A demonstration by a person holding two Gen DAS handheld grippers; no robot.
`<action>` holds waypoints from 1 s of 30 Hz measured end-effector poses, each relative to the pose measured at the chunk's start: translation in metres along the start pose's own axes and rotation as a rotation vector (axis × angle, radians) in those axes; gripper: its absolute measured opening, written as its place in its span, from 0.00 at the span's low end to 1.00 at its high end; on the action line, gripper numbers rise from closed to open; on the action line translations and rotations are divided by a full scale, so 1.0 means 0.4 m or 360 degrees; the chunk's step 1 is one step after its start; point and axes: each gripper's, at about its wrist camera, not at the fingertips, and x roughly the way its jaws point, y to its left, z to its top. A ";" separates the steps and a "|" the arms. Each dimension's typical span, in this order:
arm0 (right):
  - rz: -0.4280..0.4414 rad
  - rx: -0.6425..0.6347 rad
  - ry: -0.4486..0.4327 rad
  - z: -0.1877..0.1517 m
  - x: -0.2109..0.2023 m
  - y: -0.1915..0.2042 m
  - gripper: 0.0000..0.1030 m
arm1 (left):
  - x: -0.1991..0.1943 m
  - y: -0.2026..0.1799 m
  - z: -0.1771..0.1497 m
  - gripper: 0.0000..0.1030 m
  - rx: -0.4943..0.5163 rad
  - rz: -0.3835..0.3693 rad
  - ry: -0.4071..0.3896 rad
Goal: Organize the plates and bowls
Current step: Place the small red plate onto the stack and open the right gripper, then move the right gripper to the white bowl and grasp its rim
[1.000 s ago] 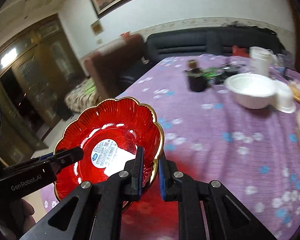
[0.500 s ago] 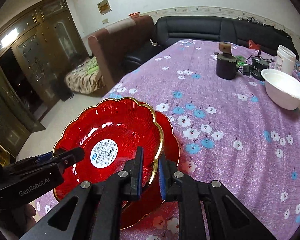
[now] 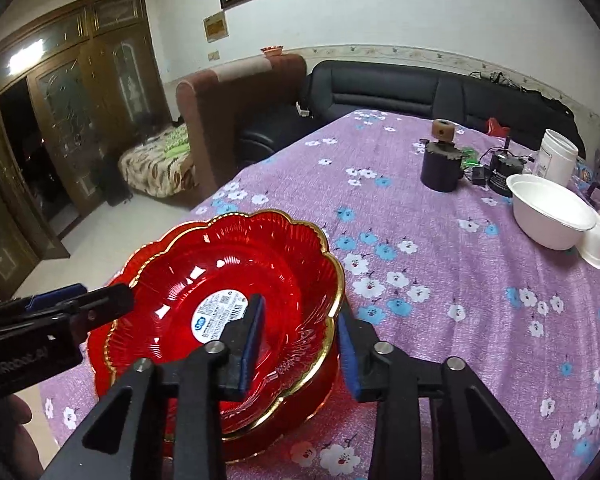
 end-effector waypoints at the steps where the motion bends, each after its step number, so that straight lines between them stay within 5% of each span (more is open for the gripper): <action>1: -0.0003 -0.0006 0.0000 0.000 -0.003 0.000 0.45 | -0.006 -0.001 -0.002 0.66 -0.0014 -0.0008 -0.0004; 11: -0.0048 -0.0093 0.0061 -0.014 0.006 0.038 0.47 | -0.090 -0.012 -0.042 0.68 -0.0087 -0.0101 -0.0043; 21: -0.0030 0.0031 -0.0043 -0.033 -0.109 -0.032 0.65 | -0.156 -0.044 -0.071 0.75 -0.0129 -0.0167 -0.0111; 30: -0.0174 0.0264 0.0046 -0.084 -0.118 -0.241 0.65 | -0.201 -0.177 -0.118 0.77 0.0062 -0.0272 -0.0131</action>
